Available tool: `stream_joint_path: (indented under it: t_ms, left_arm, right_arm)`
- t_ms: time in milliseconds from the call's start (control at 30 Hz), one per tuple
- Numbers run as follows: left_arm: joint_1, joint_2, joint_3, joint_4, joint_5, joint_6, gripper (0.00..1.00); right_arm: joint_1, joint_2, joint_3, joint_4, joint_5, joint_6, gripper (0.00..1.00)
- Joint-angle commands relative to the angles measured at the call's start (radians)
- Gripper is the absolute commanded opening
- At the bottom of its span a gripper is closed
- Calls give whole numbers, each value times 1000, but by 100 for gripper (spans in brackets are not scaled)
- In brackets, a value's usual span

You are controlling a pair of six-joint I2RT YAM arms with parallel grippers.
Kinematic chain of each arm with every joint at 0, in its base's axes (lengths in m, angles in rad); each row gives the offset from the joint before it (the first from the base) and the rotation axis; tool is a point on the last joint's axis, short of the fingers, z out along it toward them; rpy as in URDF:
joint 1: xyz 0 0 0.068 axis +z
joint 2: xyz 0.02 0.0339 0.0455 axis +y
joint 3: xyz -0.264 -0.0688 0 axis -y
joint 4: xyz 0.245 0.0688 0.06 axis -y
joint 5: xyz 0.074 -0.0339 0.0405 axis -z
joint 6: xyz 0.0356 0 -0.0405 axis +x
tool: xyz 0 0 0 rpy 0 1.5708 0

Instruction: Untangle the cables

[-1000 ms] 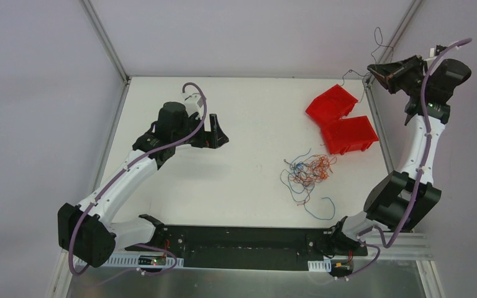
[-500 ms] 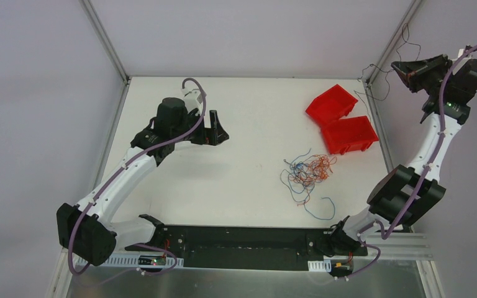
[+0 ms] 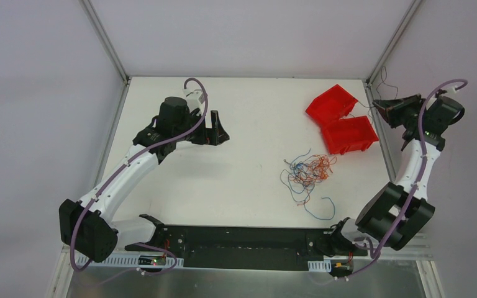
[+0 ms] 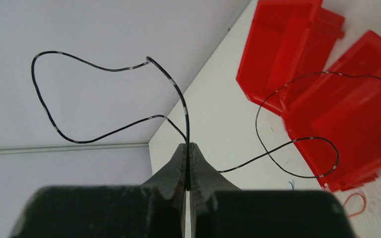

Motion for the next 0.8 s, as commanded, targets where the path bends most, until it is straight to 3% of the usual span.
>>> stream_joint_path:
  t_ms: [0,433,767]
  left_arm:
    - [2,-12,-8,21,9,7,90]
    - [1,-25,-34,28,3,37,90]
    - [1,-15,-69,55,11,39,90]
  right_arm:
    - [0,-124,-70,-47,88,-67,0]
    - [0,-222,-75,-387,426,-218,0]
    - [39,-67,-33,-367,461,-195,0]
